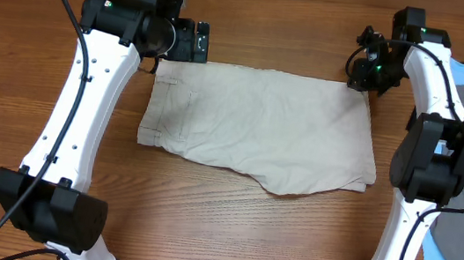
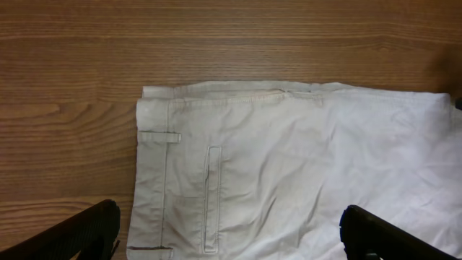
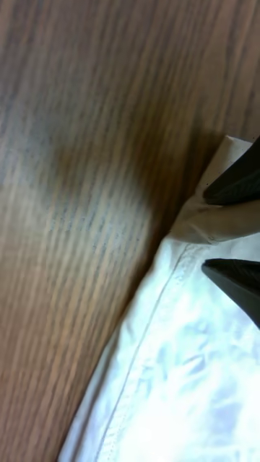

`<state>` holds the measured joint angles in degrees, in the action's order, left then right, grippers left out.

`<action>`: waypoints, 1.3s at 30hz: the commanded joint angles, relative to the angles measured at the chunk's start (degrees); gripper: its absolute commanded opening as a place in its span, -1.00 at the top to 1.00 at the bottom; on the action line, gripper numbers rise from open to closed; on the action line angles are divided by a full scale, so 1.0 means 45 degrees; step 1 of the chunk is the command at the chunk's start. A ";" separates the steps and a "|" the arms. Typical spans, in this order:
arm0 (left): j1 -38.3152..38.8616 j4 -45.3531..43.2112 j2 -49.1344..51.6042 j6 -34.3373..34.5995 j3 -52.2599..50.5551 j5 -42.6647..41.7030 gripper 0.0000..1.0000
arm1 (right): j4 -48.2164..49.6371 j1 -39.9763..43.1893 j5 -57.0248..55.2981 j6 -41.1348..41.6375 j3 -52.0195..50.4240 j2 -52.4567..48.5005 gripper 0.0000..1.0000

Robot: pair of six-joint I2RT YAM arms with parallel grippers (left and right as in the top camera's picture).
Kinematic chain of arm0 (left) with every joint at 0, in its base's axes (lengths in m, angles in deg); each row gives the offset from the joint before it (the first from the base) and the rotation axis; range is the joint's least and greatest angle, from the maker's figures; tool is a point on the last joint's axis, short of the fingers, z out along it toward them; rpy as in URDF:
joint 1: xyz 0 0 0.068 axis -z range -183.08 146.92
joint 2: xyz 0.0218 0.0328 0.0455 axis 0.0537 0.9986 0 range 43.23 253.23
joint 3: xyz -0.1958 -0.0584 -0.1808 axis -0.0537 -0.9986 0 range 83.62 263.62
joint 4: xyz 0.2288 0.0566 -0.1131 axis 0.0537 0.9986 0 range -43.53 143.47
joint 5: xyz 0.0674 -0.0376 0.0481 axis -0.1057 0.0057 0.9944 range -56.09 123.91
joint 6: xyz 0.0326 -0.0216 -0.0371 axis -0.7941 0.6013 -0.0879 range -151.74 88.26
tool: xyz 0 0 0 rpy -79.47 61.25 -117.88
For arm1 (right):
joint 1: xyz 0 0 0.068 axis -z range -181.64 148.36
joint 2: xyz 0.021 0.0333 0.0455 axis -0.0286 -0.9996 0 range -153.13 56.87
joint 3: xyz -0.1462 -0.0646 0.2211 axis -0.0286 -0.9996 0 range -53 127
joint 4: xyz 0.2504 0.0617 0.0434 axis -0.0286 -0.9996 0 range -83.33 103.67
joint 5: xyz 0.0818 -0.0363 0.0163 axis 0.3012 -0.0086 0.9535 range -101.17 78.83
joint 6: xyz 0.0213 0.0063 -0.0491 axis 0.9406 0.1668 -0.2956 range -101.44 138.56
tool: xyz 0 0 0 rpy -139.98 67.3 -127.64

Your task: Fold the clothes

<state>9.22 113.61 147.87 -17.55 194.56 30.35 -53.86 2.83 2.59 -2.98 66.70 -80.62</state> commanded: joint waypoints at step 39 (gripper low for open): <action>-0.0058 -0.0015 0.0058 -0.0102 -0.0019 0.0175 -1.00 | -0.2176 -0.0044 0.1647 0.1855 -0.0442 0.0024 0.92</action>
<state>9.22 113.61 147.87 -17.55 194.56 30.35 -62.64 2.83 8.84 3.84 65.08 -80.62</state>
